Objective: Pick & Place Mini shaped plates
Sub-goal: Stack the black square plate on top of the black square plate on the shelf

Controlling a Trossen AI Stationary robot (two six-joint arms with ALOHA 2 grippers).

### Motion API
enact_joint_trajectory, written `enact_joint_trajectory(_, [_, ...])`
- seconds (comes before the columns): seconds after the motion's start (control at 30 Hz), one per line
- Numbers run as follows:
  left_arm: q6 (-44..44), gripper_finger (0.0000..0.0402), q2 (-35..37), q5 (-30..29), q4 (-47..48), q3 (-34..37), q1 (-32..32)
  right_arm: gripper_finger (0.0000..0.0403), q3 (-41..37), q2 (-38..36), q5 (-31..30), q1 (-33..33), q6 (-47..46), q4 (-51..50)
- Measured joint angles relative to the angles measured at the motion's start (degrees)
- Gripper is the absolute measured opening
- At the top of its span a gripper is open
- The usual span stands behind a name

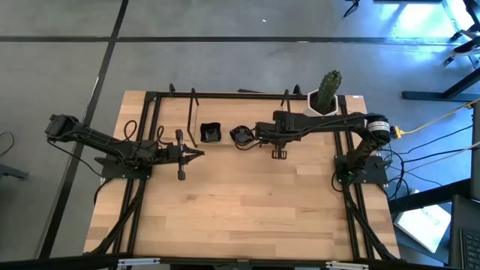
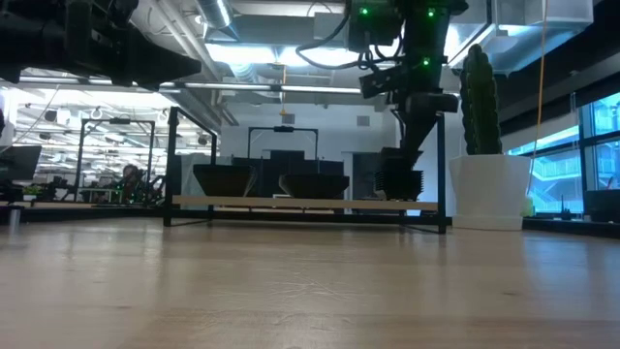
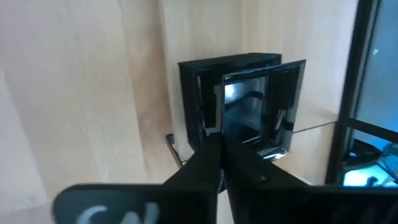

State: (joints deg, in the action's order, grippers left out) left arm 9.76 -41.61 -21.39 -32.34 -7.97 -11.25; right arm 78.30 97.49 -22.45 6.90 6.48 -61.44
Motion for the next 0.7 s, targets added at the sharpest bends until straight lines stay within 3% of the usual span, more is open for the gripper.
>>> enact_joint_trajectory(0.33, [0.5,0.0006,0.0,0.0,0.0,0.0,0.0,0.0093,0.0,0.0,0.6,0.0,-0.3,0.3])
enact_joint_trajectory(0.7, [0.5,0.0005,0.0,0.0,0.0,0.0,0.0,0.0101,0.0,0.0,0.6,0.0,-0.8,0.3])
